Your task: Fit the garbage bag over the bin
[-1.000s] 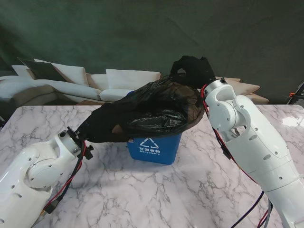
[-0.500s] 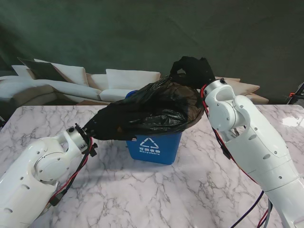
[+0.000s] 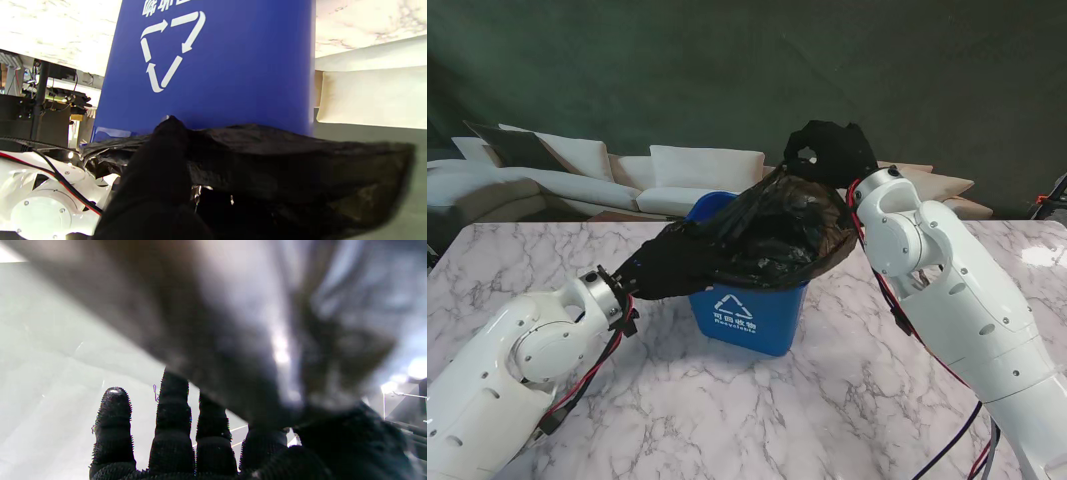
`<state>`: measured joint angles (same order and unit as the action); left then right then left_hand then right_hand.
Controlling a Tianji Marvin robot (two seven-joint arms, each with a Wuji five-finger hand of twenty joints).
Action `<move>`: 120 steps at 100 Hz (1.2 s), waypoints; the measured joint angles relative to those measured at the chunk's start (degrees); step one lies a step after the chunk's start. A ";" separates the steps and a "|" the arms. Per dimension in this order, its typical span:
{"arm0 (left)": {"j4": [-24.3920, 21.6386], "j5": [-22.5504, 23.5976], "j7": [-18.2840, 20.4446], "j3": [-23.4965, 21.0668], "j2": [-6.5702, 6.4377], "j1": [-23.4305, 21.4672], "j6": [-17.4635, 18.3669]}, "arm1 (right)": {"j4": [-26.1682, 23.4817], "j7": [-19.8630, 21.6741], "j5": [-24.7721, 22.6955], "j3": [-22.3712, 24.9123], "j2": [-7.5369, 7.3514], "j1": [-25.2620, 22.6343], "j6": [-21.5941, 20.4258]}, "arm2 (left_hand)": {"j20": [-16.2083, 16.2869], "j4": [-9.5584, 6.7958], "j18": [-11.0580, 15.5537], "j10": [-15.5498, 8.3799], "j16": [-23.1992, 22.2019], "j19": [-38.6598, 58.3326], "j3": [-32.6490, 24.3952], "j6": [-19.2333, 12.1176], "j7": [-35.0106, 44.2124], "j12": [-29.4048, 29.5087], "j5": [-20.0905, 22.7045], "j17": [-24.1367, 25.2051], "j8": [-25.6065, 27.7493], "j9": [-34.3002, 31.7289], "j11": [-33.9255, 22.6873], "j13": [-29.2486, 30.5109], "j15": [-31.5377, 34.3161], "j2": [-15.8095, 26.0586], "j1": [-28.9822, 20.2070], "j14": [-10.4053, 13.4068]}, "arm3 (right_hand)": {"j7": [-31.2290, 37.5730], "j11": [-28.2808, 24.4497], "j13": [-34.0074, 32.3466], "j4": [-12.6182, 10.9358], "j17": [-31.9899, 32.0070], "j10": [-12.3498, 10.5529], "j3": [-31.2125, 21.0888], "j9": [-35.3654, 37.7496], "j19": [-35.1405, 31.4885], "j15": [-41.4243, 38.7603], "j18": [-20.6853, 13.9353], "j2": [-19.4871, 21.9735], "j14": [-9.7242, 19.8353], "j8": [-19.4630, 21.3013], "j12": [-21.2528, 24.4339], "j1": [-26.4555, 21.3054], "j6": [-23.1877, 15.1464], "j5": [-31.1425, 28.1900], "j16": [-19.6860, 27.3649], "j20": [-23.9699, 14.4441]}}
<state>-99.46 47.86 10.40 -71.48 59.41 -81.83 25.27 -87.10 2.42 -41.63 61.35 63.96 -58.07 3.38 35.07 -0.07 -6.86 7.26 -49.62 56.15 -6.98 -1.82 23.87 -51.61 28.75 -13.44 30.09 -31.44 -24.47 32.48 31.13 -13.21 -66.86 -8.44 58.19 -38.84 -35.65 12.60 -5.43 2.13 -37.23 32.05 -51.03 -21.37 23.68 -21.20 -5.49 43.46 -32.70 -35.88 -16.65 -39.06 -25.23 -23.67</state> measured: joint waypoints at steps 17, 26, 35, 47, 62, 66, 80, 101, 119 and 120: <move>0.12 -0.57 0.26 -0.05 0.02 -0.02 0.46 | 0.06 0.30 -0.10 -0.04 0.00 0.05 0.26 | -0.21 -0.01 0.00 0.01 0.75 0.76 0.23 0.07 -0.38 1.47 -1.25 -2.27 -1.69 -2.68 -1.20 3.11 0.34 0.03 1.28 0.16 | 0.00 0.00 0.00 0.01 0.00 0.01 0.60 0.00 0.01 0.00 0.00 0.00 0.00 0.00 0.01 -0.01 -0.49 0.00 0.00 0.00; 0.12 -0.61 0.36 -0.01 0.02 -0.01 0.66 | 0.76 0.43 -0.43 -0.60 -0.01 0.52 0.31 | -0.23 -0.01 0.04 -1.00 -0.07 3.23 0.17 0.07 4.91 -6.62 1.75 -5.19 3.03 -10.42 4.33 6.18 2.69 -0.08 -2.08 0.20 | 0.00 0.07 0.00 0.10 0.00 0.01 1.42 0.00 0.01 0.00 0.00 -0.01 0.00 0.00 0.36 -0.01 -1.14 0.00 0.00 0.00; 0.13 -0.36 0.05 0.19 0.02 -0.02 0.76 | 2.16 0.79 -0.84 -1.53 -0.01 1.49 1.06 | -0.24 -0.01 0.04 -1.96 -0.77 4.43 0.14 0.06 10.93 -8.56 4.10 -6.24 6.37 -12.56 4.98 7.28 4.23 -0.08 -2.42 0.23 | -0.01 0.15 0.00 0.13 0.00 0.01 1.48 0.00 0.01 0.00 0.00 -0.02 0.00 0.00 0.54 -0.01 -1.17 0.00 0.00 0.00; 0.11 1.12 -1.29 0.18 0.10 -0.38 1.16 | 5.22 0.83 -1.69 -2.61 0.15 3.18 3.11 | -0.36 -0.01 0.46 -1.97 -0.80 4.43 0.16 0.25 16.97 -8.69 5.80 -6.29 8.41 -13.22 4.89 7.28 4.28 -0.19 -2.42 0.24 | -0.02 0.17 0.00 0.99 0.00 0.12 4.21 0.00 0.01 0.00 0.00 -0.07 0.00 0.00 0.57 0.46 -2.80 0.00 0.00 0.00; -0.20 1.10 -1.38 -0.56 0.25 -1.23 1.59 | 8.26 0.90 -0.21 -2.99 0.49 4.21 5.75 | -1.02 -0.01 0.49 -1.97 -1.26 4.43 0.16 0.49 17.81 -9.23 5.80 -6.29 8.52 -13.86 4.89 7.28 4.32 -0.19 -2.42 0.24 | -0.02 0.18 0.00 2.27 0.03 0.59 6.34 0.00 0.14 0.00 0.00 -0.10 0.00 0.02 0.77 0.52 -4.15 -0.04 0.00 0.00; -0.32 1.10 -1.30 -0.72 0.25 -1.41 1.67 | 8.63 1.21 -0.30 -3.01 0.47 4.25 5.82 | -1.02 -0.01 0.50 -1.97 -1.32 4.43 0.16 0.51 17.97 -9.25 5.80 -6.29 8.53 -13.86 4.89 7.28 4.72 -0.19 -2.42 0.24 | -0.02 0.20 0.00 2.27 0.03 0.60 6.82 0.00 0.22 0.00 0.00 -0.10 0.00 0.02 1.06 0.52 -4.36 -0.04 0.00 0.00; -0.54 1.61 -1.14 -1.02 0.23 -1.68 1.94 | 9.22 5.21 -1.50 -3.02 -0.06 4.31 5.75 | -1.03 -0.01 0.50 -1.97 -1.82 4.43 0.16 0.60 18.57 -9.30 5.80 -6.29 8.53 -13.86 4.62 7.31 6.70 -0.19 -2.42 0.24 | -2.92 2.78 0.01 2.27 0.72 0.69 7.18 -0.10 1.32 0.00 0.00 -0.10 0.00 -7.83 2.84 0.52 -4.71 2.95 0.00 -0.01; -0.68 2.03 -0.61 -1.07 0.08 -1.72 1.96 | 7.73 13.17 -2.53 -0.11 -1.63 2.33 2.75 | -1.03 -0.01 0.54 -1.98 -2.82 5.24 0.17 0.69 19.12 -9.33 5.80 -6.48 8.53 -13.86 4.39 8.00 8.71 -0.19 -2.41 0.24 | -20.81 6.91 1.25 0.27 1.54 1.81 6.11 -1.85 3.29 2.06 -0.02 0.09 -0.12 -21.27 6.88 4.01 5.94 7.41 0.00 -0.79; -0.79 2.27 -0.73 -1.07 0.07 -1.74 1.97 | 7.78 14.24 -2.98 -0.23 -2.62 1.98 3.07 | -1.03 -0.01 1.25 -2.00 -2.82 5.24 0.17 0.81 19.48 -9.35 5.80 -6.48 8.53 -13.87 4.39 8.00 8.71 -0.79 -2.38 0.54 | -18.64 7.04 1.25 0.42 1.55 1.98 6.14 -1.92 3.67 2.69 -0.02 0.10 -0.17 -21.28 7.55 4.27 3.75 9.52 0.04 -1.26; -0.79 2.27 -0.73 -1.07 0.07 -1.74 1.97 | 7.83 14.24 -2.94 -0.27 -2.62 2.00 3.12 | -1.03 -0.01 1.25 -2.00 -2.82 5.24 0.17 0.80 19.49 -9.35 5.80 -6.48 8.53 -13.87 4.39 8.00 8.71 -0.79 -2.38 0.54 | -19.61 7.06 1.25 0.38 1.55 1.98 6.14 -2.42 3.72 2.69 -0.04 0.31 -0.17 -21.28 7.56 5.16 3.76 9.52 0.03 -1.36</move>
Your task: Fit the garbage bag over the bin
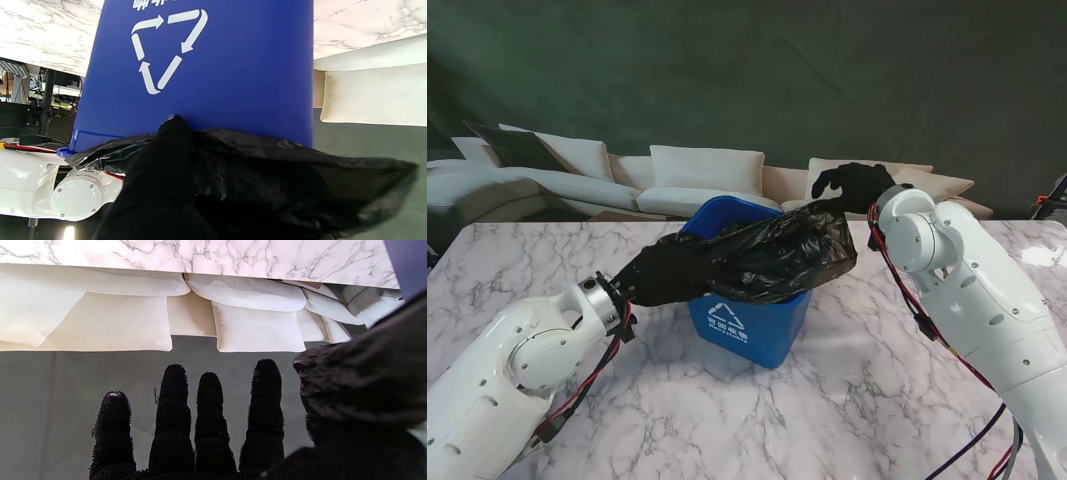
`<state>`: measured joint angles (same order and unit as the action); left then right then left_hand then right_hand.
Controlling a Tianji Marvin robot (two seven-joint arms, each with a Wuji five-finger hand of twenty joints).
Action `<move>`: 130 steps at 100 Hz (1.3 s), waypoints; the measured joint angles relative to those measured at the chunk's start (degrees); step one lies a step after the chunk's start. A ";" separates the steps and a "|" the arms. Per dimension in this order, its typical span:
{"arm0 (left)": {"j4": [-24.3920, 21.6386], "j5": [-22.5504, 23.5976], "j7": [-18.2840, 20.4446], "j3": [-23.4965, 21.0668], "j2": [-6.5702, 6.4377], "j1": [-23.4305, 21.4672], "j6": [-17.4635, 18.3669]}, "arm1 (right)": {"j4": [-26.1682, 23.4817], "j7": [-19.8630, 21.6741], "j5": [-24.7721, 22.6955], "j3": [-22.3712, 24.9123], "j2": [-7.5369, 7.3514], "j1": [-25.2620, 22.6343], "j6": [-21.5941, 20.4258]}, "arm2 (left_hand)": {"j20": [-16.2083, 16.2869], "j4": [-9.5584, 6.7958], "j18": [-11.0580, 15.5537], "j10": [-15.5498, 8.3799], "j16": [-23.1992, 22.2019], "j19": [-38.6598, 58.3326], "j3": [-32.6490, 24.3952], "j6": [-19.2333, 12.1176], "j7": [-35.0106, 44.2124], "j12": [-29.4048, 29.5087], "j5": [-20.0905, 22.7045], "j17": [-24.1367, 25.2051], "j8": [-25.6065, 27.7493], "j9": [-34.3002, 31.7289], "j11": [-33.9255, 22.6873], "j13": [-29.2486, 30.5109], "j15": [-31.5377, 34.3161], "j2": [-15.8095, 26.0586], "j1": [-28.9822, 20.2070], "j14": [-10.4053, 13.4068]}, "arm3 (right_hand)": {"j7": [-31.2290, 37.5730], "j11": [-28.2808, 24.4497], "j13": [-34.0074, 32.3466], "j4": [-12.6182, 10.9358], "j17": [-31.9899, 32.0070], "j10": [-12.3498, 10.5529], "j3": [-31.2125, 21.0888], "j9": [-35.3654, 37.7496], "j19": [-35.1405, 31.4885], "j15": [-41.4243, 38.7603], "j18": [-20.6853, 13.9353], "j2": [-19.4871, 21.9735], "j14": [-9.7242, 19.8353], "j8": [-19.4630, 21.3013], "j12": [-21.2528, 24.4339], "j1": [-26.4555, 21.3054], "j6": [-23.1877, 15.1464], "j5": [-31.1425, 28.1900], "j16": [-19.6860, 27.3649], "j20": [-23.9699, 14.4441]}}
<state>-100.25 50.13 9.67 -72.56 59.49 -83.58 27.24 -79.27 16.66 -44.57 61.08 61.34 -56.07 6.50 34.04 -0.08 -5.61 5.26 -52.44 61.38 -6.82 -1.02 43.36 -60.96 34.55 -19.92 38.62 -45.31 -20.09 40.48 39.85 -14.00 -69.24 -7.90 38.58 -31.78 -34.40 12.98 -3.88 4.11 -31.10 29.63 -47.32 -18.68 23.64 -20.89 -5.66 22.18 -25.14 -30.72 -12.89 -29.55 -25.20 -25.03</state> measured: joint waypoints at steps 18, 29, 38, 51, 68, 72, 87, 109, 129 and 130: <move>0.03 -0.10 0.11 -0.06 0.00 0.00 0.12 | 1.89 -1.18 0.21 -1.93 -0.02 0.77 4.62 | 0.00 0.00 0.00 0.00 -0.03 0.01 0.00 0.06 0.25 -0.04 0.00 -0.20 0.00 0.00 -0.04 0.06 0.33 -0.02 0.01 0.01 | -13.36 0.54 1.17 -3.00 0.56 1.04 20.21 -3.16 0.69 0.12 -0.08 12.11 -0.37 3.14 0.15 4.32 10.94 6.92 0.01 -2.83; 0.03 -0.20 0.29 -0.15 -0.01 0.00 0.28 | 3.47 -3.38 4.01 -2.34 0.61 0.97 7.26 | 0.00 0.00 0.00 0.13 -0.03 0.01 0.00 0.12 0.30 -0.06 0.00 -0.20 0.00 0.00 -0.05 0.06 0.33 -0.03 0.01 0.01 | -17.69 0.48 3.29 -4.38 2.17 2.13 34.35 -7.37 1.93 0.12 -0.18 18.96 -1.23 3.06 1.20 3.06 14.48 14.63 0.01 -4.19; 0.00 -0.27 0.46 -0.21 -0.01 -0.01 0.32 | 3.68 -3.92 7.04 -1.87 1.16 0.70 8.34 | 0.00 0.00 0.00 0.13 -0.03 0.01 0.00 0.12 0.49 -0.06 0.00 -0.20 0.00 0.00 -0.05 0.06 0.33 -0.03 0.01 0.01 | -21.06 0.57 4.76 -4.89 2.93 2.11 36.14 -8.32 2.98 0.12 -0.64 20.81 -1.16 2.15 1.49 3.90 15.84 16.88 0.01 -4.51; -0.13 -0.40 0.77 -0.28 -0.04 -0.05 0.32 | 3.01 -4.24 6.74 -0.57 1.70 -0.14 8.77 | 0.00 0.00 0.00 0.15 -0.03 0.01 0.00 0.12 0.49 -0.06 0.00 -0.20 0.00 0.00 -0.06 0.06 0.33 -0.03 0.02 0.01 | -23.84 1.49 4.79 -4.89 2.97 2.11 36.14 -10.53 3.49 0.12 -0.68 20.65 -1.13 1.42 2.50 3.78 16.73 18.74 0.01 -5.26; -0.26 -0.46 1.01 -0.37 -0.08 -0.11 0.30 | 0.91 -2.28 9.05 3.00 1.65 -1.75 7.29 | 0.00 0.00 0.00 0.16 -0.03 0.01 0.00 0.13 0.50 -0.07 0.00 -0.21 -0.03 -0.74 -0.20 0.18 0.33 -0.04 0.03 0.01 | -36.13 5.47 5.82 -6.92 3.83 2.24 18.00 -11.31 7.19 2.28 -0.69 9.31 -1.10 1.65 6.48 6.02 16.73 20.79 0.01 -7.02; -0.29 -0.47 1.06 -0.39 -0.08 -0.13 0.27 | 0.42 -1.99 12.28 3.88 1.60 -2.15 7.17 | 0.00 0.00 0.00 0.16 -0.03 0.01 0.00 0.13 0.51 -0.07 0.00 -0.21 -0.03 -0.74 -0.21 0.18 0.33 -0.04 0.02 0.01 | -37.32 6.82 5.92 -7.40 4.11 2.29 14.29 -11.31 8.01 2.94 -0.69 7.62 -1.13 2.25 7.21 6.66 17.30 20.79 0.01 -7.03; -0.37 -0.54 1.33 -0.39 -0.12 -0.14 0.22 | -0.83 1.38 14.03 5.63 1.17 -2.94 5.63 | 0.00 0.00 0.00 0.16 -0.13 0.01 0.00 0.13 0.54 -0.07 0.00 -0.40 -0.05 -0.74 -0.22 0.56 1.09 -0.04 0.02 0.01 | -38.65 10.86 6.79 -13.36 4.66 2.36 -8.27 -12.67 12.16 5.81 -0.05 -3.05 -1.52 2.46 9.22 11.19 18.22 20.79 0.50 -7.80; -0.49 -0.58 1.62 -0.38 -0.18 -0.14 0.12 | -1.10 3.59 17.33 7.06 0.60 -3.50 3.36 | 0.00 0.00 0.00 0.17 -0.17 0.59 0.00 0.13 0.58 -0.07 0.00 -0.59 -0.05 -0.74 -0.22 0.80 1.87 -0.04 0.03 0.02 | -39.47 16.32 7.72 -19.28 5.59 2.39 -19.95 -14.19 16.51 8.93 0.64 -6.63 -1.90 -5.83 11.49 19.98 18.24 20.79 0.71 -9.84; -0.59 -0.58 1.91 -0.38 -0.31 -0.14 -0.07 | -1.96 9.31 15.80 7.44 -0.75 -3.31 2.97 | 0.23 0.00 -0.77 0.19 -0.76 3.53 0.00 0.13 0.64 -0.08 0.00 -1.77 -0.06 -0.74 -0.23 2.24 3.49 -0.04 0.03 -0.17 | -39.53 17.89 8.25 -9.84 4.31 2.39 -8.30 -14.98 16.78 10.04 1.22 -1.30 -2.20 -11.35 12.74 29.24 18.28 20.51 1.84 -10.65; -0.59 -0.58 1.91 -0.38 -0.31 -0.14 -0.08 | -2.00 9.17 15.35 7.40 -0.80 -3.30 2.97 | 0.22 0.00 -0.77 0.20 -0.76 3.53 0.00 0.13 0.64 -0.08 0.00 -1.77 -0.06 -0.74 -0.23 2.24 3.49 -0.04 0.03 -0.17 | -39.53 17.69 8.23 -9.26 4.25 2.39 -7.05 -14.98 16.47 10.04 1.26 -1.30 -2.20 -11.43 12.74 29.63 18.30 20.51 1.85 -10.65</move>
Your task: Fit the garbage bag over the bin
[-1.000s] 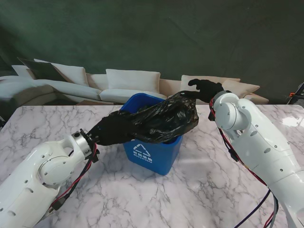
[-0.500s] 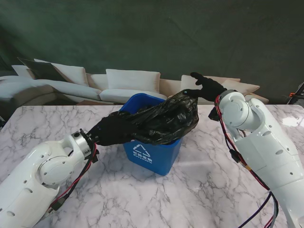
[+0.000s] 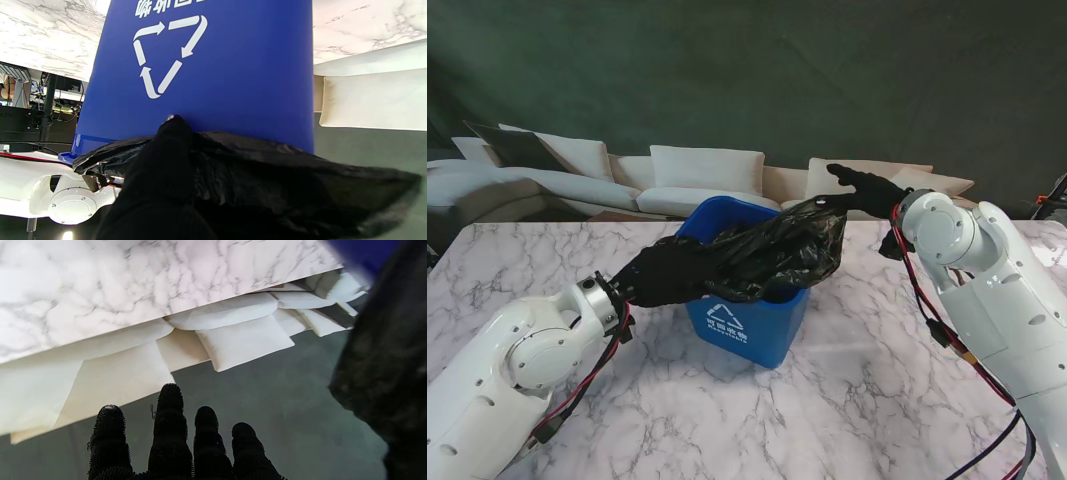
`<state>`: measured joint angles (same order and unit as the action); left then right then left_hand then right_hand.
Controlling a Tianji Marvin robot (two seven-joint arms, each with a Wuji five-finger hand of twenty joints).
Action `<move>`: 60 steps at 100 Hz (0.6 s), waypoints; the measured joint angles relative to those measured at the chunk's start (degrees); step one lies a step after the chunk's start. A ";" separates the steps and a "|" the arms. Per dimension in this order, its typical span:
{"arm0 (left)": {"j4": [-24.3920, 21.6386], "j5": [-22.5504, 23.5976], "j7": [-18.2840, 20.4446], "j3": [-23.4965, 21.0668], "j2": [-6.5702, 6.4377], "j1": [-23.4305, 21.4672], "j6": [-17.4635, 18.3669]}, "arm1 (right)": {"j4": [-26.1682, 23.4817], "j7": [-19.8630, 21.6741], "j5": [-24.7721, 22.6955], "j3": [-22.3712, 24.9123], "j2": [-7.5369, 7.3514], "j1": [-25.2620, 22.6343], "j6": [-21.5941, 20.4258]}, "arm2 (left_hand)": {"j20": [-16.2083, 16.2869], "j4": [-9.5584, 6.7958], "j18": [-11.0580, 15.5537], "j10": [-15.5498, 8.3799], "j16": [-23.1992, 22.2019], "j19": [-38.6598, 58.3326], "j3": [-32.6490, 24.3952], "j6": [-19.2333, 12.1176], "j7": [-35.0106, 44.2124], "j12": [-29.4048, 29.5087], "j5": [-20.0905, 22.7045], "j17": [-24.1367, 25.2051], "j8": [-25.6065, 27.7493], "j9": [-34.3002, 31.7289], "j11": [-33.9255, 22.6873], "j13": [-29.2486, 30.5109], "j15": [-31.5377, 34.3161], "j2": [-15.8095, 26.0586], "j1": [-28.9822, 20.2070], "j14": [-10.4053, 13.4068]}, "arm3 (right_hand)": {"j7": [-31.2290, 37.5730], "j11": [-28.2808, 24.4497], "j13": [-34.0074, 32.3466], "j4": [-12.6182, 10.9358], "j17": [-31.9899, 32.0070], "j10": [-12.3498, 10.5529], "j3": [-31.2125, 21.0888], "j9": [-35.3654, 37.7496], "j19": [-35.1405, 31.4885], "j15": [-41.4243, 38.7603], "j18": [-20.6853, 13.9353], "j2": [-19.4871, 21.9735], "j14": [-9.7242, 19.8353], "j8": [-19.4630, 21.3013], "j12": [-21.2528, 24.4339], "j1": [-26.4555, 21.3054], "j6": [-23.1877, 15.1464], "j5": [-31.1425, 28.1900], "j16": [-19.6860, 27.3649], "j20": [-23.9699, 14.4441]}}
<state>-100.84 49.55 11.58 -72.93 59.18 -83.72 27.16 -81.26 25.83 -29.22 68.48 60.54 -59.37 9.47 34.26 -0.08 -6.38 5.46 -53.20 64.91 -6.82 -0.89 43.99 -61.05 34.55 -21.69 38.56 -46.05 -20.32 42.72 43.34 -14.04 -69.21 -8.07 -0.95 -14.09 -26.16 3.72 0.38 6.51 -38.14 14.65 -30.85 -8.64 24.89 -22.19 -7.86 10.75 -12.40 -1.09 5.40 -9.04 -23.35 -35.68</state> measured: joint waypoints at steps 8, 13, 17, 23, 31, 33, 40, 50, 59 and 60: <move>-0.03 0.00 -0.01 -0.02 0.00 -0.04 -0.06 | -0.05 -3.13 -2.42 -0.33 -0.08 0.00 0.15 | 0.00 0.00 0.00 0.00 0.00 0.01 0.00 0.00 0.01 -0.01 0.00 0.00 0.00 0.00 0.00 0.00 0.00 0.00 0.01 0.00 | 0.00 -2.22 -0.03 2.92 -0.34 -0.04 1.28 -1.34 -0.67 0.01 0.09 0.31 0.00 -0.06 -0.03 1.18 0.07 -0.01 0.10 -0.01; -0.06 0.01 -0.02 -0.05 0.00 -0.09 -0.11 | -0.06 -4.14 -2.34 -0.31 -0.05 0.00 0.19 | 0.00 0.00 0.00 0.08 0.00 0.01 0.00 0.00 0.01 -0.01 0.00 0.00 0.00 0.00 0.00 0.00 0.00 0.00 0.01 0.00 | 0.02 -3.12 -0.03 3.03 -0.35 -0.06 1.29 -1.96 -1.38 0.01 0.09 0.31 0.00 0.20 0.01 1.11 0.35 -0.01 0.10 -0.01; -0.09 0.03 -0.03 -0.08 0.00 -0.13 -0.16 | -0.06 -4.06 -1.99 -0.10 -0.01 -0.03 -0.06 | 0.00 0.00 0.00 0.10 0.00 0.01 0.00 0.00 0.01 -0.01 0.00 0.00 0.00 0.00 -0.01 0.00 0.00 0.00 0.01 0.00 | 0.05 -3.43 -0.03 2.93 -0.35 -0.06 1.18 -2.10 -1.54 0.01 0.12 0.38 0.00 1.04 0.46 -0.63 0.42 -0.01 0.22 0.73; -0.12 0.09 -0.04 -0.12 0.00 -0.17 -0.22 | -0.05 -2.90 0.40 0.62 0.06 -0.13 -0.96 | 0.00 0.00 0.00 0.13 0.00 0.01 0.00 0.00 0.02 -0.02 0.00 -0.02 0.00 0.00 -0.17 0.01 0.00 0.00 0.01 0.00 | 0.06 -3.44 -0.03 0.99 -0.25 -0.06 0.11 -2.12 -1.64 0.02 0.31 -0.56 0.00 2.18 0.91 -2.70 1.18 -0.01 0.26 1.35; -0.12 0.13 -0.04 -0.17 0.00 -0.20 -0.28 | -0.02 -0.79 4.64 1.45 0.02 -0.18 -1.92 | 0.00 0.00 -0.04 0.25 0.00 0.02 0.00 0.00 0.05 -0.02 0.00 -0.06 0.00 0.00 -0.46 0.02 0.00 0.00 0.01 0.00 | 0.08 -3.44 -0.03 -0.26 -0.24 -0.06 -0.50 -2.12 -1.94 0.02 0.77 -0.76 0.00 2.97 1.42 -2.45 1.20 -0.01 0.31 1.86; -0.12 0.15 -0.04 -0.17 -0.01 -0.20 -0.29 | -0.05 -0.66 4.91 1.48 -0.01 -0.19 -1.93 | 0.00 0.00 -0.04 0.51 0.00 0.03 0.00 0.00 0.05 -0.02 0.00 -0.08 0.00 0.00 -0.47 0.02 0.00 0.00 0.01 0.00 | 0.09 -3.44 -0.03 -0.30 -0.24 -0.06 -1.15 -2.12 -2.11 0.02 0.78 -0.55 0.00 3.12 1.44 -1.71 1.20 -0.01 0.33 1.86; -0.12 0.18 -0.05 -0.17 -0.01 -0.20 -0.35 | -0.48 -0.97 4.20 1.48 -0.03 -0.43 -1.56 | 0.00 0.00 -0.04 0.55 0.00 0.03 0.00 0.00 0.06 -0.03 0.00 -0.10 0.00 0.00 -0.47 0.02 0.00 0.00 0.02 0.00 | 0.10 -3.42 -0.03 0.57 -0.71 -0.06 0.09 -2.12 -3.82 0.02 0.81 1.28 0.00 3.79 1.45 1.21 1.21 -0.01 0.66 1.88; -0.12 0.18 -0.06 -0.11 -0.01 -0.18 -0.45 | -1.18 -3.85 3.07 1.69 0.18 -1.13 -0.90 | 0.00 0.00 -0.04 0.55 0.00 0.03 0.00 0.00 0.08 -0.04 0.00 -0.10 0.00 0.00 -0.47 0.02 0.00 0.00 0.02 0.00 | 0.12 -3.42 2.08 1.17 -0.55 -0.07 3.93 -2.13 -5.43 1.11 0.01 6.66 0.00 5.55 1.38 1.16 -0.40 -0.01 1.79 1.89; -0.12 0.14 0.00 -0.06 -0.02 -0.15 -0.51 | -1.11 -7.96 0.54 1.99 0.61 -1.67 -1.49 | 0.04 0.00 -0.07 0.56 -0.01 0.05 0.00 0.00 0.11 -0.04 0.00 -0.25 0.00 0.00 -0.47 0.04 0.10 0.00 0.02 -0.01 | 0.18 -3.42 2.94 1.17 1.01 -0.16 4.70 -2.13 -3.63 1.80 -0.57 7.85 0.07 8.69 1.36 1.16 -1.05 -0.01 2.82 1.95; -0.12 0.14 0.01 -0.06 -0.02 -0.15 -0.51 | -1.05 -8.21 -0.46 2.05 0.65 -1.71 -1.90 | 0.06 0.00 -0.08 0.56 -0.01 0.05 0.00 0.00 0.11 -0.04 0.00 -0.26 0.00 0.00 -0.47 0.04 0.12 0.00 0.02 -0.01 | 0.18 -3.42 2.99 1.17 1.24 -0.16 4.70 -2.14 -3.28 1.90 -0.57 7.85 0.07 8.76 1.36 1.16 -1.05 -0.01 2.91 2.05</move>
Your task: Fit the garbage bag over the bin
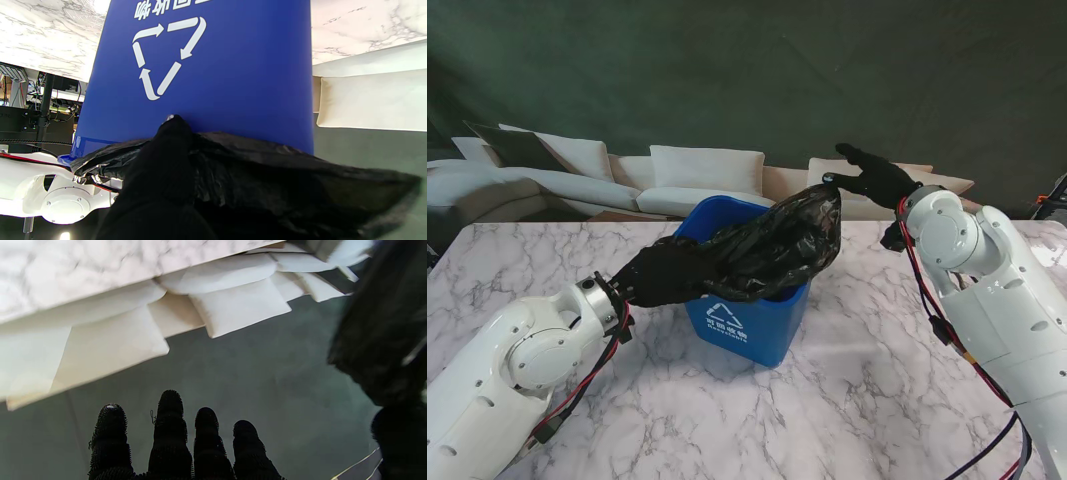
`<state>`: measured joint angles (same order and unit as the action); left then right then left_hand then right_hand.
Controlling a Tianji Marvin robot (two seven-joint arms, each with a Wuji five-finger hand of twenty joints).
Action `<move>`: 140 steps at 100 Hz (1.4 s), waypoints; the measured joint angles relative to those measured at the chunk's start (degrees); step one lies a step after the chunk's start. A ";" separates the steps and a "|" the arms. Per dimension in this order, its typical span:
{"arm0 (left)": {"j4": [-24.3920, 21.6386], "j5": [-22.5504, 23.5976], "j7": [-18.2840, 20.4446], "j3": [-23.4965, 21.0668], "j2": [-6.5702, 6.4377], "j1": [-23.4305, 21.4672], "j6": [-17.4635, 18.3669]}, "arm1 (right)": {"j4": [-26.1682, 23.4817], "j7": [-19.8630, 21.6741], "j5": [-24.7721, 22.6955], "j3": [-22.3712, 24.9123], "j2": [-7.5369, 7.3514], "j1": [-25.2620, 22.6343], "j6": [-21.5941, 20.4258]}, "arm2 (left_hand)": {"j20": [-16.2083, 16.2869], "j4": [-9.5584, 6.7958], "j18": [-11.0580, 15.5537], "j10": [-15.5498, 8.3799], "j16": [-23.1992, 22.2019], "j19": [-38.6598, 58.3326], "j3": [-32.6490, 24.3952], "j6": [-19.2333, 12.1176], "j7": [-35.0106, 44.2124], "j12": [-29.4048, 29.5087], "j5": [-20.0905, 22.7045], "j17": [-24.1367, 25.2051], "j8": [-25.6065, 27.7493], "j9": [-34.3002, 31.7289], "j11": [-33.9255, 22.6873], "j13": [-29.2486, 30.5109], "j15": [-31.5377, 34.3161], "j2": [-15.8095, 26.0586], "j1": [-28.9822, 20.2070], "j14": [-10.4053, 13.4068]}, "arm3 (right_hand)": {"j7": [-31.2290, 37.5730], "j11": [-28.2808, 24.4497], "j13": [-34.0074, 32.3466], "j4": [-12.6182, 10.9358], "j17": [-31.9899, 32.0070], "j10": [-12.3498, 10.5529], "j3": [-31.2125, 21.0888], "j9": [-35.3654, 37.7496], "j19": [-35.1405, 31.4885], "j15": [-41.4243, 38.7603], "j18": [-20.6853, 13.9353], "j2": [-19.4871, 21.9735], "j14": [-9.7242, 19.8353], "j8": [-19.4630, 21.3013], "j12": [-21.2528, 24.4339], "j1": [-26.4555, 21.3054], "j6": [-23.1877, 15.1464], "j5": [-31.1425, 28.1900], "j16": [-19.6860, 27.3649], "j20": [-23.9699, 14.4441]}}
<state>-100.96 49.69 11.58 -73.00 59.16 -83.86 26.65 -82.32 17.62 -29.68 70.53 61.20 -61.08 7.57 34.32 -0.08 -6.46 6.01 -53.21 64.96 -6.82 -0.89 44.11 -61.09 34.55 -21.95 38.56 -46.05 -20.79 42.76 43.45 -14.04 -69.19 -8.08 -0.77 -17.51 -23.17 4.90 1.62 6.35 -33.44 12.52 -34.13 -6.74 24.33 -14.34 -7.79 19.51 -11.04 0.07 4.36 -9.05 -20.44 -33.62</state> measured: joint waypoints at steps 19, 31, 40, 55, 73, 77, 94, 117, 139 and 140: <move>-0.03 -0.04 0.12 0.00 -0.01 0.00 -0.19 | 0.49 0.02 7.72 2.47 0.49 -1.10 -0.40 | 0.47 0.00 -0.03 0.01 -0.01 0.02 0.00 0.00 0.04 -0.05 0.00 -0.05 0.00 0.00 0.00 0.01 0.09 0.00 0.00 -0.01 | 0.02 0.00 1.93 0.00 1.65 -0.64 -0.01 -0.63 4.44 2.78 -0.74 -0.08 -0.54 2.12 0.00 0.00 -0.72 0.01 3.63 2.65; -0.09 -0.04 0.29 -0.01 -0.02 0.00 -0.25 | -0.30 -1.37 4.65 4.03 0.79 -2.73 -2.47 | 0.48 0.00 -0.04 0.02 -0.01 0.03 0.00 0.00 0.05 -0.49 0.00 -0.07 0.00 0.00 -0.01 0.01 0.12 0.00 0.00 -0.01 | 0.02 0.00 3.18 0.00 0.99 -0.64 1.35 -0.69 5.52 3.49 -0.77 1.24 -1.44 2.39 0.00 -0.03 -0.72 0.01 4.82 2.72; -0.10 -0.04 0.30 -0.01 -0.03 0.01 -0.35 | -1.35 -5.07 2.77 6.24 1.12 -5.13 -8.47 | 0.48 0.00 -0.05 0.02 -0.02 0.03 0.00 0.00 0.06 -0.50 0.00 -0.09 0.00 0.00 -0.01 0.01 0.17 0.00 0.00 -0.01 | 0.03 0.00 3.18 0.00 0.60 -0.64 1.35 -0.70 5.61 3.49 -1.64 1.22 -0.67 2.85 0.00 -0.15 -2.54 0.01 5.27 2.72; -0.17 0.02 0.31 -0.04 -0.03 -0.02 -0.56 | -8.72 -7.42 -2.28 12.27 1.31 -12.21 -14.81 | 0.48 0.00 -0.06 0.03 -0.02 0.03 0.00 0.00 0.07 -0.51 0.00 -0.20 0.00 0.00 -0.01 0.02 0.18 0.00 0.01 -0.01 | 2.61 -2.19 3.11 0.00 -0.35 -0.67 3.38 -0.71 5.83 3.49 -2.13 -2.71 -0.08 7.31 -0.72 -14.08 -9.40 0.26 5.27 2.72; -0.29 0.19 0.44 -0.17 -0.04 -0.11 -0.59 | -17.90 -8.14 -6.47 19.39 0.64 -21.28 -23.62 | 0.48 0.00 -0.09 0.03 -0.02 0.03 0.00 0.00 0.07 -0.52 0.00 -0.24 0.00 0.00 -0.02 0.03 0.18 0.00 0.01 -0.01 | 9.85 -4.83 1.69 -1.64 -1.97 -0.75 5.00 0.17 5.93 3.49 -2.13 -6.28 -0.07 8.80 -1.60 -26.75 -14.37 0.12 5.69 3.89; -0.29 0.23 0.44 -0.18 -0.04 -0.11 -0.59 | -19.71 -8.17 -6.30 20.51 0.42 -23.20 -24.47 | 0.48 0.00 -0.10 0.03 -0.02 0.03 0.00 0.00 0.07 -0.52 0.00 -0.25 0.00 0.00 -0.02 0.03 0.18 0.00 0.01 -0.01 | 12.10 -5.03 1.69 -1.72 -2.17 -0.75 4.05 0.27 5.93 3.49 -2.13 -7.54 -0.07 8.80 -1.68 -26.99 -14.38 -0.06 5.71 4.43; -0.56 0.87 0.08 -0.39 -0.04 -0.39 -0.70 | -26.04 -14.53 -13.16 23.20 0.01 -32.08 -28.79 | 0.48 0.00 -0.57 0.04 -0.24 0.03 0.00 0.00 0.07 -0.57 0.00 -0.25 0.00 0.00 -0.11 0.04 0.63 -0.10 0.04 -0.23 | 21.54 -5.80 1.01 -1.74 -2.79 -0.61 -8.53 0.29 3.75 3.19 -2.13 -9.47 -0.06 8.39 -2.19 -27.41 -15.11 -6.22 6.15 7.04; -0.93 0.66 0.00 -0.54 -0.07 -0.81 -1.08 | -26.95 -25.24 -23.00 20.51 0.62 -40.23 -31.75 | 0.57 0.00 -1.91 0.15 -0.45 1.55 -0.01 0.39 0.34 -0.59 0.07 -0.34 0.00 -0.13 -0.13 0.08 1.76 -0.68 0.04 -0.99 | 24.80 -6.39 0.96 -1.74 -2.78 -0.11 -4.78 0.98 0.33 2.90 -2.10 -9.86 -0.06 8.39 -2.21 -22.29 -13.60 -7.74 6.19 9.69; -0.74 0.33 0.01 1.93 -0.26 0.65 -3.31 | -27.00 -25.80 -24.44 16.96 0.86 -40.29 -31.56 | 0.63 0.00 -2.90 0.15 -0.46 2.33 -0.01 0.49 0.45 -0.59 0.07 -0.92 0.00 -0.98 -0.71 0.21 1.88 -0.71 0.05 -1.10 | 24.88 -6.39 0.35 -1.74 -2.64 -0.07 -2.76 1.02 -0.48 2.33 -2.10 -9.78 -0.06 8.39 -2.22 -22.29 -13.02 -8.31 6.81 10.95; -0.73 0.32 -0.02 2.03 -0.25 0.70 -3.37 | -27.02 -25.80 -24.72 16.78 0.85 -40.21 -31.53 | 0.63 0.00 -2.90 0.15 -0.46 2.34 -0.01 0.49 0.45 -0.59 0.07 -0.93 0.00 -0.98 -0.74 0.21 1.88 -0.71 0.05 -1.10 | 24.88 -6.39 0.34 -1.74 -2.64 -0.07 -2.76 1.03 -0.50 2.30 -2.10 -9.78 -0.06 8.39 -2.22 -22.29 -13.02 -8.31 6.81 10.98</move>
<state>-101.70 50.01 11.57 -70.97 58.90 -83.17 23.27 -109.33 -8.18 -54.40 87.31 62.05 -101.29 -23.96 34.94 -0.08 -9.36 6.17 -53.68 67.30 -6.83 -0.40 44.56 -61.68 34.62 -22.88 38.55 -47.03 -21.53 42.98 45.33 -14.74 -69.14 -9.18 24.11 -23.90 -22.84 3.16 -1.02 6.28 -36.20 13.54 -34.63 -4.44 22.23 -24.12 -7.86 27.90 -13.25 -22.22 -8.67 -17.36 -13.63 -22.65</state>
